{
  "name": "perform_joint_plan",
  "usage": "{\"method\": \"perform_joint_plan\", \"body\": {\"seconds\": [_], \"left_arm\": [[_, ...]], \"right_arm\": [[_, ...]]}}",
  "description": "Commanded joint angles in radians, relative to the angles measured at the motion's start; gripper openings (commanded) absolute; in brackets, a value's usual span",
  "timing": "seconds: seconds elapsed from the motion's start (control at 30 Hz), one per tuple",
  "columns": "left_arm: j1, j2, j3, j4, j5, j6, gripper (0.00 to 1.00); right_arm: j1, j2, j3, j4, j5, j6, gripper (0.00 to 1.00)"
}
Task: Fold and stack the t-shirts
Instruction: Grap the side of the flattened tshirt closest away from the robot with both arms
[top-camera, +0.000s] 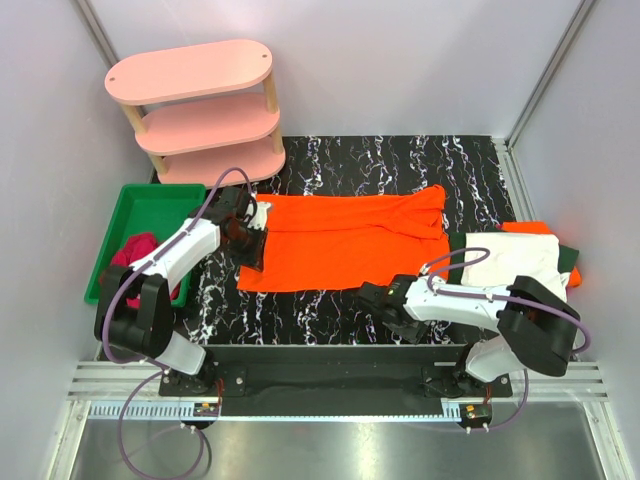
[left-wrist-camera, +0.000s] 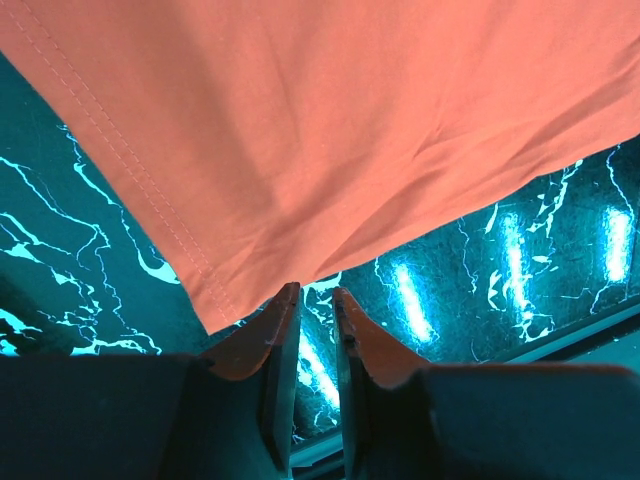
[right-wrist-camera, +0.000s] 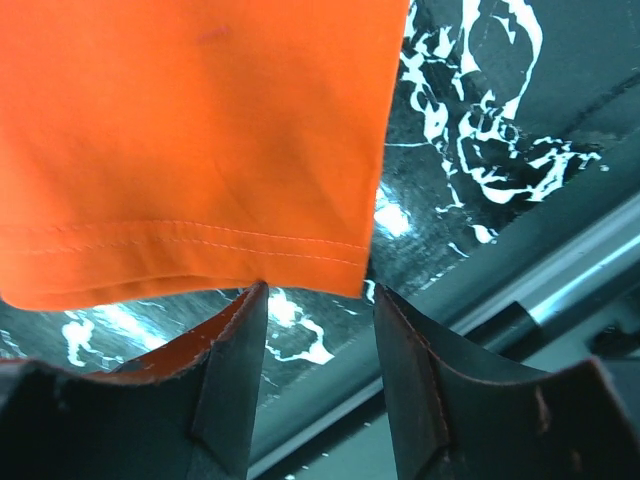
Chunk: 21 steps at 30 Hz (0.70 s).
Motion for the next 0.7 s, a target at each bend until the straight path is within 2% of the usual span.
{"method": "perform_joint_plan", "body": {"seconds": [0.0, 0.27, 0.4, 0.67], "left_arm": [[0.005, -0.03, 0.023, 0.019, -0.015, -0.007, 0.24], [0.011, -0.036, 0.019, 0.019, 0.012, -0.009, 0.24], [0.011, -0.039, 0.023, 0.018, 0.012, -0.012, 0.24], [0.011, -0.039, 0.019, 0.019, 0.015, -0.015, 0.24]], "right_arm": [[0.005, -0.018, 0.006, 0.003, 0.091, 0.115, 0.53], [0.006, -0.081, 0.034, -0.017, 0.151, 0.126, 0.55], [0.006, -0.058, 0.031, -0.093, 0.148, 0.199, 0.53], [0.006, -0.055, -0.009, -0.142, 0.11, 0.288, 0.51]]}}
